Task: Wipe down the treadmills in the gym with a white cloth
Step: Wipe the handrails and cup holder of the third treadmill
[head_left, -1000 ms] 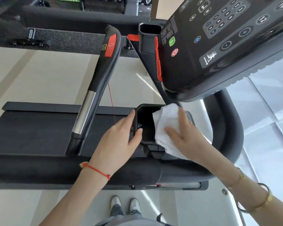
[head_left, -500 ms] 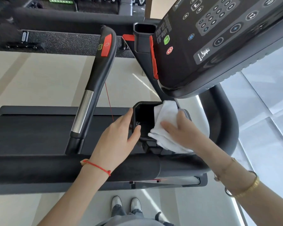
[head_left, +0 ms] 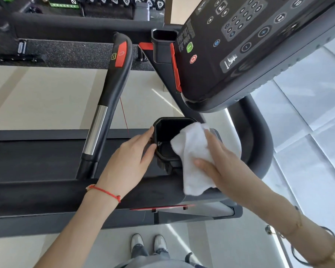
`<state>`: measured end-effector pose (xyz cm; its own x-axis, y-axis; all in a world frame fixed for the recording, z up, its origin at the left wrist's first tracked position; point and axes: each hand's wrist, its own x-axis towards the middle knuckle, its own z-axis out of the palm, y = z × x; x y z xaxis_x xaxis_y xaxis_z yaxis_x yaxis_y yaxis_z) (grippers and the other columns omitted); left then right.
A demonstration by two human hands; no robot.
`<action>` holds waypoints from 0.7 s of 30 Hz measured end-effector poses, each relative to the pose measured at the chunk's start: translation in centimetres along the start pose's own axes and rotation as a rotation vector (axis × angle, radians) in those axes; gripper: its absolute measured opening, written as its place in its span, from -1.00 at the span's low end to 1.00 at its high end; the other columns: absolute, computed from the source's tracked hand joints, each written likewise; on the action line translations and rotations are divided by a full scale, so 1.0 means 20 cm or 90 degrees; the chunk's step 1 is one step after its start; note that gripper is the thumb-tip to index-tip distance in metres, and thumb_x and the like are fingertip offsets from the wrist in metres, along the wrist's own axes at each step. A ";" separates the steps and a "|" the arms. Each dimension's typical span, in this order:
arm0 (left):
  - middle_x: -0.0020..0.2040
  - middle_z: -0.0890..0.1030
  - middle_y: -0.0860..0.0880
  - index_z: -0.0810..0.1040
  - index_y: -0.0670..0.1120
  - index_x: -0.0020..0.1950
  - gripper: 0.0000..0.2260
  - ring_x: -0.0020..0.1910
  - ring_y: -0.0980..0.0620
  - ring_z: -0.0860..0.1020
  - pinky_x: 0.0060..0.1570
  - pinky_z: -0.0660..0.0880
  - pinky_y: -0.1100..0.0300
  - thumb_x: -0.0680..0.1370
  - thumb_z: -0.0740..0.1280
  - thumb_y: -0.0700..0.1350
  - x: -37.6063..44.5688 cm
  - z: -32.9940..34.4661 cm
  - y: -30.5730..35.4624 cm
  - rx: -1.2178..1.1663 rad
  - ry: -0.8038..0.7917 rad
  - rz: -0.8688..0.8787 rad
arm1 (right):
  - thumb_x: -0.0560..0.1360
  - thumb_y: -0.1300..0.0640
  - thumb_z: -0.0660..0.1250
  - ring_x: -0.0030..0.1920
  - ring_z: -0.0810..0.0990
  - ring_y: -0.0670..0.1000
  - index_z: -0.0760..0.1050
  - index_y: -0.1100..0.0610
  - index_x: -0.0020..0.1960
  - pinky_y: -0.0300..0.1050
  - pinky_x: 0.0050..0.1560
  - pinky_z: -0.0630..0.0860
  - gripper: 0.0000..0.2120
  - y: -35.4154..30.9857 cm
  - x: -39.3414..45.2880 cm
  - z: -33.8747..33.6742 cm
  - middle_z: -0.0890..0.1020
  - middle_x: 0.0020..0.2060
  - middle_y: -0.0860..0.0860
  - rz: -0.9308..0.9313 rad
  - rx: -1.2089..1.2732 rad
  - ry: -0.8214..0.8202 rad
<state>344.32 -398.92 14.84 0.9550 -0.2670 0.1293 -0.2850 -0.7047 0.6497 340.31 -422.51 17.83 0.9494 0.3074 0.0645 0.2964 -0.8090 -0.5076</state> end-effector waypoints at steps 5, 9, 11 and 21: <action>0.18 0.60 0.06 0.47 0.05 0.41 -0.67 0.13 0.07 0.58 0.16 0.51 0.11 0.65 0.19 -0.12 0.00 -0.03 -0.06 -0.033 0.033 0.000 | 0.63 -0.11 0.08 0.34 0.32 0.00 0.34 0.18 0.34 -0.29 0.45 -0.01 -0.56 -0.07 0.13 0.01 0.51 0.27 0.05 -0.171 -0.196 -0.146; 0.16 0.60 0.08 0.49 0.05 0.38 -0.68 0.10 0.09 0.57 0.11 0.53 0.10 0.65 0.17 -0.11 -0.01 -0.02 -0.05 -0.024 0.039 0.006 | 0.63 -0.18 -0.02 -0.12 0.57 0.09 0.25 0.10 0.01 -0.04 -0.04 0.38 -0.66 -0.15 0.26 0.11 0.52 -0.16 -0.05 -0.134 -0.314 -0.196; 0.19 0.59 0.07 0.48 0.05 0.39 -0.68 0.13 0.06 0.57 0.12 0.54 0.04 0.66 0.16 -0.11 -0.01 -0.02 -0.05 -0.018 0.035 0.002 | 0.63 -0.17 0.02 -0.14 0.56 0.09 0.32 0.11 0.07 -0.07 -0.03 0.36 -0.65 -0.11 0.22 0.09 0.54 -0.14 -0.05 -0.148 -0.313 -0.152; 0.18 0.59 0.04 0.43 0.03 0.44 -0.66 0.10 0.01 0.58 0.06 0.54 -0.04 0.66 0.15 -0.09 -0.02 -0.01 -0.03 -0.005 0.009 -0.001 | 0.62 -0.14 0.09 -0.12 0.58 0.09 0.46 0.15 0.10 -0.07 0.08 0.41 -0.62 -0.05 0.24 0.00 0.62 -0.13 0.00 -0.185 -0.282 -0.174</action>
<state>344.16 -398.29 14.66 0.9563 -0.2573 0.1386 -0.2832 -0.6994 0.6562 344.52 -420.18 18.58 0.7791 0.6178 -0.1060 0.6110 -0.7863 -0.0918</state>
